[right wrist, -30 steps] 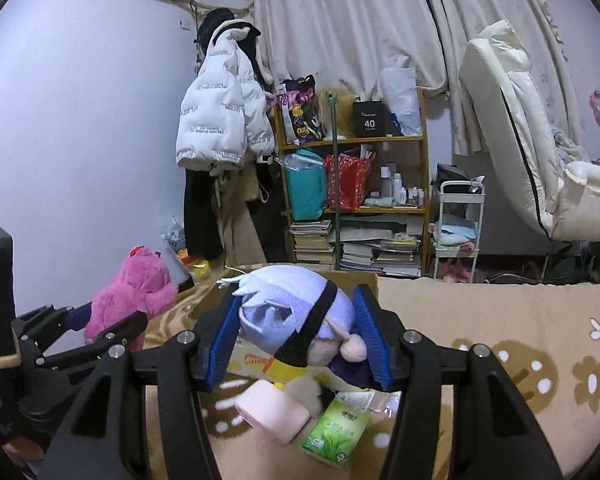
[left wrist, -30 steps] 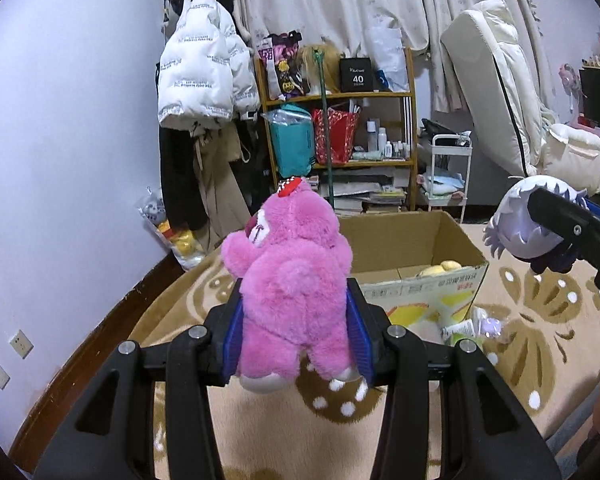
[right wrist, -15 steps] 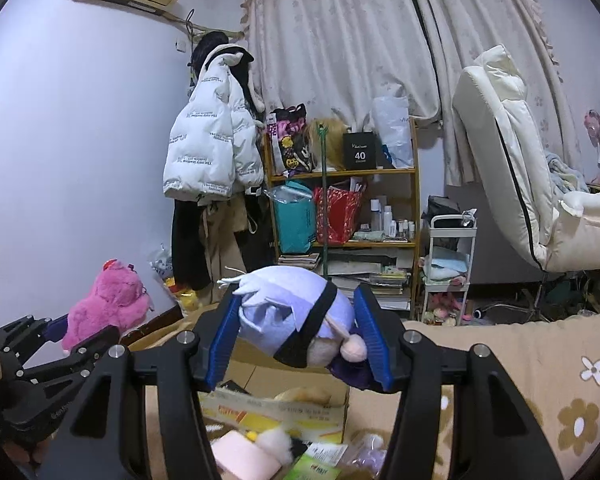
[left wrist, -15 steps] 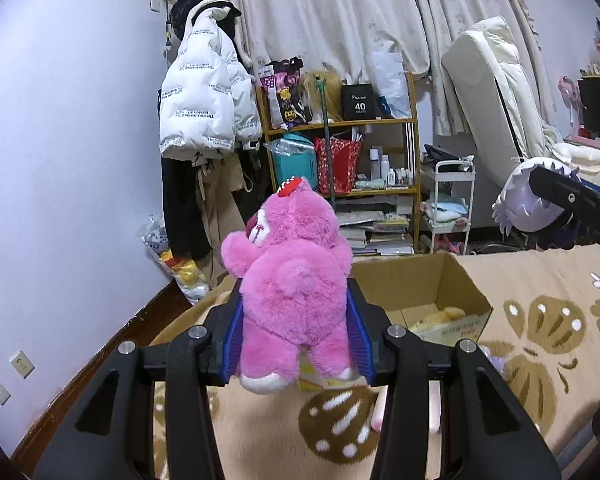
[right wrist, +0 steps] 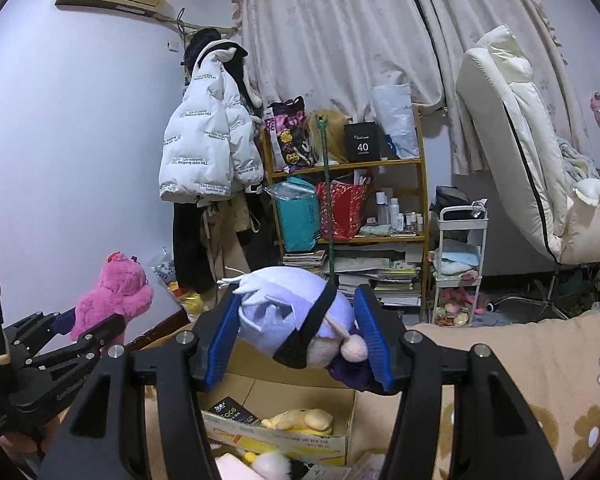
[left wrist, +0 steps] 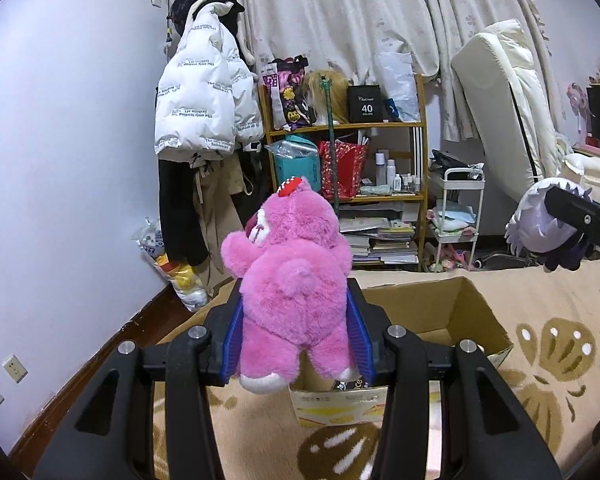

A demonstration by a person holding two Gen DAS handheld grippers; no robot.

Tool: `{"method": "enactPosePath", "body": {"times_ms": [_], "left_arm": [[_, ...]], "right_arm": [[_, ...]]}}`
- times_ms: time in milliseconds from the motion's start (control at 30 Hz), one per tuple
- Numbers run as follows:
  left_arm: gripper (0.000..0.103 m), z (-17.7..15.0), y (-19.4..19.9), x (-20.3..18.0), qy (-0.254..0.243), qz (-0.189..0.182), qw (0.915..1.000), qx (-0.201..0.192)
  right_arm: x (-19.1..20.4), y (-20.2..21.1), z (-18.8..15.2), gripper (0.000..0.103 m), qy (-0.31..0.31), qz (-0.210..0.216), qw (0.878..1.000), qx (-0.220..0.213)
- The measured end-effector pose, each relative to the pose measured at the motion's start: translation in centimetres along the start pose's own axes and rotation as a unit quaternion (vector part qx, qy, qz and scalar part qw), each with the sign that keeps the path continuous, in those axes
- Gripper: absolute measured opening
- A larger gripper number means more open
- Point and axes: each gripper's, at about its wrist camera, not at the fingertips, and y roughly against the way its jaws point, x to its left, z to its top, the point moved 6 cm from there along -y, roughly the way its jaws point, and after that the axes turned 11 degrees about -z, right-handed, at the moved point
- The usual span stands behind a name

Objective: Organize soft objects
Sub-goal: 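Lower the pink bear with the left tool while the right tool lowers the lavender plush, then open both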

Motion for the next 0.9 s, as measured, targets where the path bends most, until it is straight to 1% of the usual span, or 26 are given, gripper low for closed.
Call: {"method": "enactPosePath", "body": {"times_ms": [200, 400, 467, 600, 700, 833, 900], "left_arm": [[0.044, -0.3, -2.0, 0.1, -0.006, -0.004, 1.0000, 0.007], [0.044, -2.0, -5.0, -0.3, 0.004, -0.010, 0.9990, 0.043], [0.044, -2.7, -5.8, -0.3, 0.009, -0.015, 0.9984, 0.053], [0.044, -3.7, -7.0, -0.4, 0.005, -0.018, 0.9975, 0.068], [0.045, -4.0, -7.7, -0.2, 0.011, -0.019, 0.9970, 0.074], [0.045, -4.7, -8.8, 0.1, 0.016, -0.013, 0.9958, 0.089], [0.045, -5.0, -9.3, 0.1, 0.017, -0.016, 0.9949, 0.098]], "right_arm": [[0.1, -1.5, -0.5, 0.060, 0.011, -0.002, 1.000, 0.008], [0.3, -3.4, -1.2, 0.060, 0.021, 0.002, 1.000, 0.020], [0.3, -4.5, -1.8, 0.060, 0.023, 0.006, 0.999, 0.034], [0.4, -6.5, -3.2, 0.060, 0.026, 0.013, 0.998, 0.060], [0.5, -7.5, -4.3, 0.060, 0.034, 0.014, 0.997, 0.073], [0.4, -8.8, -5.7, 0.060, 0.037, 0.016, 0.995, 0.091], [0.4, -9.3, -6.4, 0.060, 0.040, 0.017, 0.994, 0.100]]}}
